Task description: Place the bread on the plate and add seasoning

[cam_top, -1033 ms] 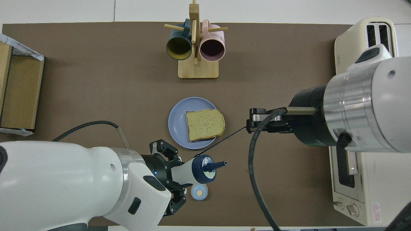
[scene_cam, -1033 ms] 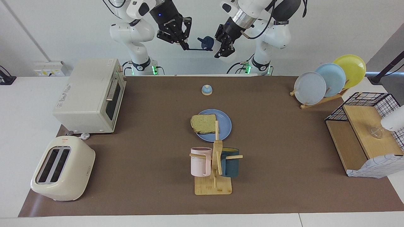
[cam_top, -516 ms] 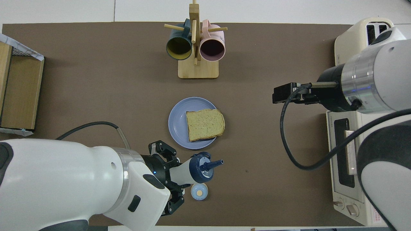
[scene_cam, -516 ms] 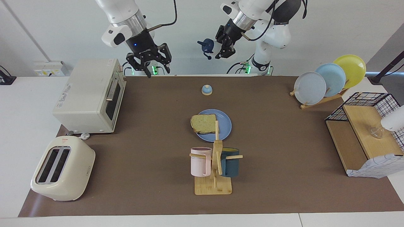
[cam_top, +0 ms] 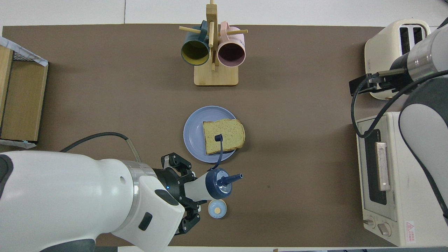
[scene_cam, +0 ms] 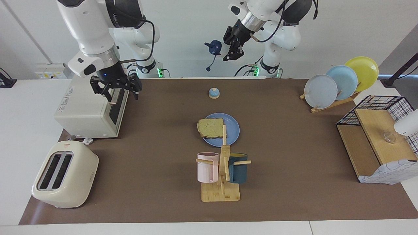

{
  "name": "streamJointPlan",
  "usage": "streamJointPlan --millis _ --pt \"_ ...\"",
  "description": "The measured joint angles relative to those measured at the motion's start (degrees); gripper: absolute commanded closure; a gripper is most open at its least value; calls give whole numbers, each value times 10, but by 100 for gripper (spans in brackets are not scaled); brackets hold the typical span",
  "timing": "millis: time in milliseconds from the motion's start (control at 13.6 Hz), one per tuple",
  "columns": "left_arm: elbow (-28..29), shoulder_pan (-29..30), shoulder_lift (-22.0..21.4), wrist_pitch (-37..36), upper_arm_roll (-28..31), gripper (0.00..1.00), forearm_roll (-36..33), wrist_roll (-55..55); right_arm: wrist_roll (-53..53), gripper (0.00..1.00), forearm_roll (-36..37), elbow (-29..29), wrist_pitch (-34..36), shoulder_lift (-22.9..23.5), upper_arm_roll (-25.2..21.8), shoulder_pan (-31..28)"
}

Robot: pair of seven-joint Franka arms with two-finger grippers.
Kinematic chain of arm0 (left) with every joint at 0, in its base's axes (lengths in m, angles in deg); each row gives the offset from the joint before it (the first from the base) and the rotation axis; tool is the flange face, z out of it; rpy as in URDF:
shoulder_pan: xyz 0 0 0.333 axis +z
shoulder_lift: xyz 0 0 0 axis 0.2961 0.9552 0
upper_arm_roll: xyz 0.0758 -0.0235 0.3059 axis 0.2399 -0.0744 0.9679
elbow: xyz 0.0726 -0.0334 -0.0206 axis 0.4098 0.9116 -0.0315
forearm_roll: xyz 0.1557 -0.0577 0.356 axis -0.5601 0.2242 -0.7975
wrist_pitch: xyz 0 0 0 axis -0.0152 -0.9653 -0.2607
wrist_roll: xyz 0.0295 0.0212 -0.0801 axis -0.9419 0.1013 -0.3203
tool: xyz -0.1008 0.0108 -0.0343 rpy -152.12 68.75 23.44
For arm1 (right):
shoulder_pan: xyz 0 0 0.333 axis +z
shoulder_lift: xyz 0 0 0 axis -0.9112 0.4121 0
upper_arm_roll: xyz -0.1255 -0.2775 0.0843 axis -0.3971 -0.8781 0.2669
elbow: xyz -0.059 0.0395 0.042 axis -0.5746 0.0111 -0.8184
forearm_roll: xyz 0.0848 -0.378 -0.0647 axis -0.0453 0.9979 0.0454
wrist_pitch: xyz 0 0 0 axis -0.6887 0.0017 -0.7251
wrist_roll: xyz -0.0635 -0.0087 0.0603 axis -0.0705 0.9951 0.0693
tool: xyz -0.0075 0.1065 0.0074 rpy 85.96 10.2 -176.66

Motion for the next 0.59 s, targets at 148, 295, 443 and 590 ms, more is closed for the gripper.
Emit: streamJointPlan --millis 148,295,443,590 --pt "1 0 0 0 0 100 -4 0 -12 0 16 -26 1 32 -2 -4" --pt "2 0 0 0 0 100 -16 0 -18 0 18 -38 2 46 -4 -12" --pt "4 0 1 0 0 100 -36 0 -22 0 18 -41 2 47 -15 -17" --pt "5 0 5 -1 0 100 -57 0 -24 0 17 -40 2 47 -22 -17"
